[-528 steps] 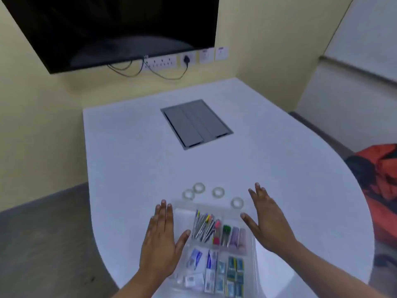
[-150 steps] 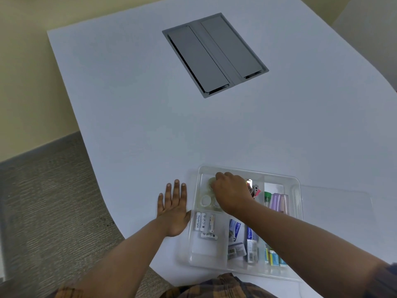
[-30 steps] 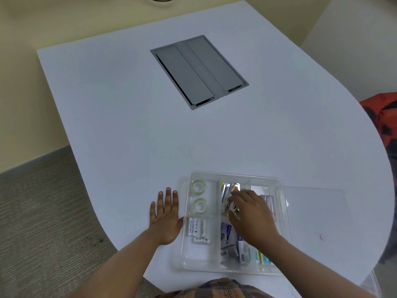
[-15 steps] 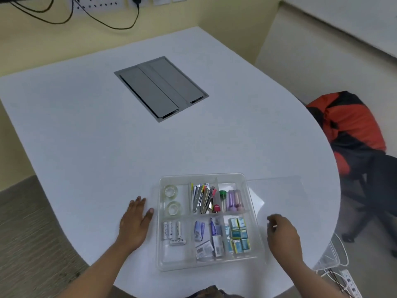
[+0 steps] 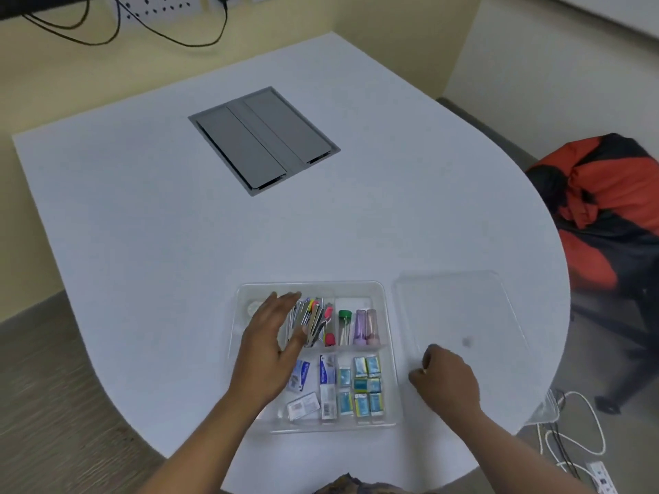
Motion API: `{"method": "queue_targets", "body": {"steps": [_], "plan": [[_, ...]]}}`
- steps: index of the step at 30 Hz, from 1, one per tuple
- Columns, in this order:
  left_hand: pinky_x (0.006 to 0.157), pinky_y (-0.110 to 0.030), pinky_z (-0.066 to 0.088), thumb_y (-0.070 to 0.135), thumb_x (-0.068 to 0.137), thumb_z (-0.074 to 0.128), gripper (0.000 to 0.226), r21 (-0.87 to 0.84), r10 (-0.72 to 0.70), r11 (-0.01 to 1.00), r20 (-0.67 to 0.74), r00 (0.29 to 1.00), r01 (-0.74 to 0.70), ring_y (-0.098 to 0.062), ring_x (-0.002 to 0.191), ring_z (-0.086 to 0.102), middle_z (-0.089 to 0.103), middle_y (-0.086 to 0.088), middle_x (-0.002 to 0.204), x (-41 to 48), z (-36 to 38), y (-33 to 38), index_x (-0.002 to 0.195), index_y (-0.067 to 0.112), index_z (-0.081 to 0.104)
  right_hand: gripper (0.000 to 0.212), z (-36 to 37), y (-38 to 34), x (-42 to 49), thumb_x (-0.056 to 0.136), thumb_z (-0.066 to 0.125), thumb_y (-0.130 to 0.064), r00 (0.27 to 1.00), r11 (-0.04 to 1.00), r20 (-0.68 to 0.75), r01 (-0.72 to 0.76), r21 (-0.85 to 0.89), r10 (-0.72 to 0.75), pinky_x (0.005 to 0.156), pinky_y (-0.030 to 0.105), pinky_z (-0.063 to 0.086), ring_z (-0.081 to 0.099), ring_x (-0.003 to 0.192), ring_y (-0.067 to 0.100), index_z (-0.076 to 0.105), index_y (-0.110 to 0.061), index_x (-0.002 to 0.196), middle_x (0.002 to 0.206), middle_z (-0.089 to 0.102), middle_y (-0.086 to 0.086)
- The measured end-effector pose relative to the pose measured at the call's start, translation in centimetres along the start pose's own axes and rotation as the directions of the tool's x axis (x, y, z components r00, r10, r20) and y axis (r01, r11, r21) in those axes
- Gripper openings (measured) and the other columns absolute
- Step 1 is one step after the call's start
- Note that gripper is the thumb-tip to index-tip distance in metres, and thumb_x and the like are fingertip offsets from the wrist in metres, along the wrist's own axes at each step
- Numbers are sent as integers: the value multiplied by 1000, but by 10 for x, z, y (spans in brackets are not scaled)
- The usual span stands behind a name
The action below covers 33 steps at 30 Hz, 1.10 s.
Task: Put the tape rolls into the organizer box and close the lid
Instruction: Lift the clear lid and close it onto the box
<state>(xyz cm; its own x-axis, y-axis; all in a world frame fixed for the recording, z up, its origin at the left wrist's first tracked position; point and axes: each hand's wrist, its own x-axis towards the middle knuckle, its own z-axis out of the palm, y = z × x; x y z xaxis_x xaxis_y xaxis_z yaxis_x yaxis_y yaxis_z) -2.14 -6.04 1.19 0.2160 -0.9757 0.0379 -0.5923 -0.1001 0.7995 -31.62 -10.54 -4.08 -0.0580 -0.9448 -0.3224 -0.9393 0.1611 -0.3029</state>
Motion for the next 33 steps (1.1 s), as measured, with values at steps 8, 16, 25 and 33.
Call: {"method": "queue_targets", "body": {"steps": [8, 16, 25, 33], "plan": [[112, -28, 29, 30, 90, 62, 60, -78, -81, 994, -95, 992, 74, 2, 134, 33, 43, 12, 146, 18, 12, 48, 143, 32, 34, 35, -102, -4, 55, 67, 57, 7, 929, 977, -333, 198, 77, -162, 59, 32, 38, 51, 72, 24, 50, -21, 87, 80, 56, 0], [115, -39, 31, 33, 85, 68, 71, -130, -113, 988, -260, 959, 82, -4, 137, 32, 35, 11, 151, 37, -16, 66, 146, 29, 31, 39, -165, -71, 52, 67, 63, 14, 646, 729, -584, 672, 131, -491, 68, 7, 34, 40, 71, 6, 57, -18, 88, 81, 51, -8], [110, -27, 17, 63, 81, 52, 85, -334, -254, 932, -326, 911, 141, 2, 139, 15, 5, 20, 159, 44, -100, 41, 145, 52, -2, 16, -195, -145, 20, 86, 68, -15, 317, 405, -707, 913, 48, -632, 70, 12, 37, 50, 78, 4, 66, -16, 102, 91, 63, -3], [93, -20, 44, 60, 92, 41, 31, -377, -182, 926, -406, 896, 18, -7, 104, 58, 58, 24, 109, 33, -138, 3, 118, 48, 52, 21, -190, -179, -1, 87, 68, -15, 333, 381, -703, 920, 95, -629, 63, 23, 42, 54, 81, 8, 66, -18, 108, 101, 66, -9]]}}
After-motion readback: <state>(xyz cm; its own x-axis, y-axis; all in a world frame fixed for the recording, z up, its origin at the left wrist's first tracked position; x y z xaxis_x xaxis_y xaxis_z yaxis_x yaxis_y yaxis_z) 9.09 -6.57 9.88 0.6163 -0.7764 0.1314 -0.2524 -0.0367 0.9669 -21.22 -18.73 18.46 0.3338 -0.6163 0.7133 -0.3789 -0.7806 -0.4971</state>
